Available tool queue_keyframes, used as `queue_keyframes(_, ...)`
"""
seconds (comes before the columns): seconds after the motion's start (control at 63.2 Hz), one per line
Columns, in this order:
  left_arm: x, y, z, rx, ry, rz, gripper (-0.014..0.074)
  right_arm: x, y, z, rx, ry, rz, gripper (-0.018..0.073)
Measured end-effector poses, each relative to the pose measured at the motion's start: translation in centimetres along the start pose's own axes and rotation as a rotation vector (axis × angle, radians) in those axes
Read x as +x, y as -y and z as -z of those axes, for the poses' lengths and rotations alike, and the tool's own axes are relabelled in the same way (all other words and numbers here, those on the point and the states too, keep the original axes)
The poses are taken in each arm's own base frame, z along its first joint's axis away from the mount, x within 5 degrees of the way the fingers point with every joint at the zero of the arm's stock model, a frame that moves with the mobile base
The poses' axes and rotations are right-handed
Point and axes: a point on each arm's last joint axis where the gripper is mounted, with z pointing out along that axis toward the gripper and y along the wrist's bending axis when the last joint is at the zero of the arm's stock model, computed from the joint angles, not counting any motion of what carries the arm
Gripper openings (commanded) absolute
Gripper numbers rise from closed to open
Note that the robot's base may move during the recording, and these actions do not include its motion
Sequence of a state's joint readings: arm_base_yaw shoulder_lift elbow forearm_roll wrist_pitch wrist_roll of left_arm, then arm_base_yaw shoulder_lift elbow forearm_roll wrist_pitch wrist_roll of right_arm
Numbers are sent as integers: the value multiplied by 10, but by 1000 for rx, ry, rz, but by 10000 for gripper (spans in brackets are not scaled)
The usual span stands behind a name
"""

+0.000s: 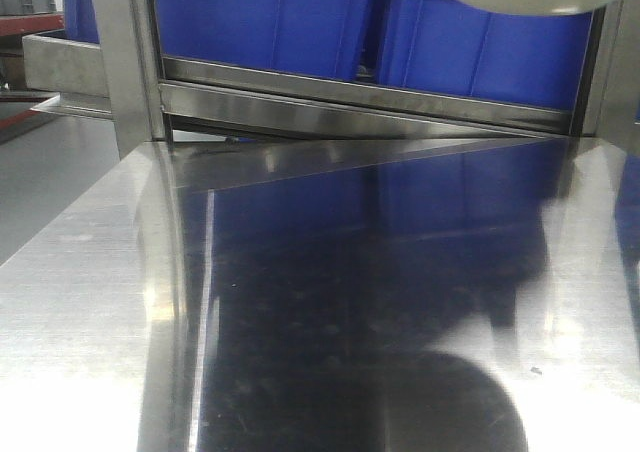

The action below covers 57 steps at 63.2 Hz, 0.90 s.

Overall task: Move white bin to right shelf second layer
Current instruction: 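Lift the white bin off the table with the right gripper, then hold the white bin raised beside the robot with the right gripper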

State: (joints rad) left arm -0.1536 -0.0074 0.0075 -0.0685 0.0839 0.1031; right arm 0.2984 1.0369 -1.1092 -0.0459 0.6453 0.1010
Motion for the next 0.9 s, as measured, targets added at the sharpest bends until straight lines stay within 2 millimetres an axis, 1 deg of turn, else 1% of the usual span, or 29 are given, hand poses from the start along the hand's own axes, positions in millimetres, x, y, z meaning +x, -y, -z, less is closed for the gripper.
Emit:
queue_keyframes(0.032,0,0,0,0,0,0,85,7,3,9,7,21,-4,56)
queue_keyframes(0.095,0,0,0,0,0,0,85,23,7,19,18,42,-11,56)
queue_keyframes(0.126,0,0,0,0,0,0,85,34,9,21,28,37,-16,56)
queue_keyframes(0.142,0,0,0,0,0,0,85,39,10,25,32,47,-18,56)
queue_keyframes(0.237,0,0,0,0,0,0,85,66,16,33,60,46,-32,56)
queue_keyframes(0.332,0,0,0,0,0,0,85,86,20,41,82,52,-43,56)
queue_keyframes(0.411,0,0,0,0,0,0,85,97,21,45,90,53,-47,56)
queue_keyframes(0.569,0,0,0,0,0,0,85,98,21,53,87,111,-45,56)
queue_keyframes(0.901,0,0,0,0,0,0,85,97,21,52,86,125,-44,56)
